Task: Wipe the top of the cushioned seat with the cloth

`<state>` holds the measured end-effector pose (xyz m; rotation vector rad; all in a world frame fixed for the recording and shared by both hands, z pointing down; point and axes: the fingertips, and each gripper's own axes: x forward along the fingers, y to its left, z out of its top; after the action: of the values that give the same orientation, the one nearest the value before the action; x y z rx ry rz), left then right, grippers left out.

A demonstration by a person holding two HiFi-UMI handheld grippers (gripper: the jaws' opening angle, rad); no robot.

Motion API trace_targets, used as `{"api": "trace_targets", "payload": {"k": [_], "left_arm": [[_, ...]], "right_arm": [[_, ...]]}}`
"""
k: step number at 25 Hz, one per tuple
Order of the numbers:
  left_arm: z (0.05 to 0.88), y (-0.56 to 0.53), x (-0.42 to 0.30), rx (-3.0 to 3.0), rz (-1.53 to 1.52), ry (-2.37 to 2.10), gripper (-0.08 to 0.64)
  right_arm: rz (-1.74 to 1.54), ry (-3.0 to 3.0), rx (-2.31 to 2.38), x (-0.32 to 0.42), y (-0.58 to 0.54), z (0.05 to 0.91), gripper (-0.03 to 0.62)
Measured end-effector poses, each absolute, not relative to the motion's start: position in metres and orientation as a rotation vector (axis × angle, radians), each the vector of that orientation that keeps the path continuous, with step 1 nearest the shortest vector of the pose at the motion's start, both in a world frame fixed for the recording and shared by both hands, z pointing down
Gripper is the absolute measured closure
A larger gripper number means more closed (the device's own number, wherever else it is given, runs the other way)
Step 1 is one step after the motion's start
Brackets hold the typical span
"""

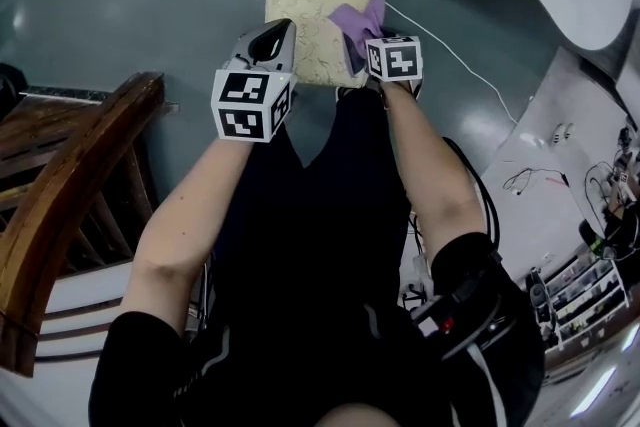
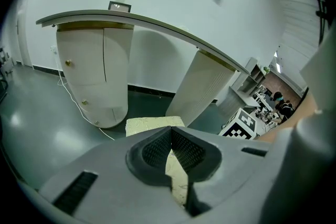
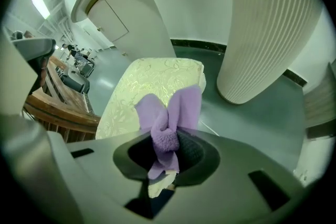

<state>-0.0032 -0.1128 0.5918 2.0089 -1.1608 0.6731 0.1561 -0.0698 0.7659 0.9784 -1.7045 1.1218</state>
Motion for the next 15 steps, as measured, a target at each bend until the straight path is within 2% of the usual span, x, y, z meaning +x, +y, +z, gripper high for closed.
{"api": "trace_targets", "payload": {"k": [9, 15], "left_arm": [[0.577, -0.129, -0.036, 2.034, 0.66, -1.161, 0.557], [0.577, -0.138, -0.091, 1.996, 0.66, -1.239, 0.557]], "right_arm": [[1.034, -1.936, 0.938, 0.065, -0.107, 0.69, 0.514], [1.0, -2.01, 0.842, -0.012, -0.131, 0.694, 0.514]]}}
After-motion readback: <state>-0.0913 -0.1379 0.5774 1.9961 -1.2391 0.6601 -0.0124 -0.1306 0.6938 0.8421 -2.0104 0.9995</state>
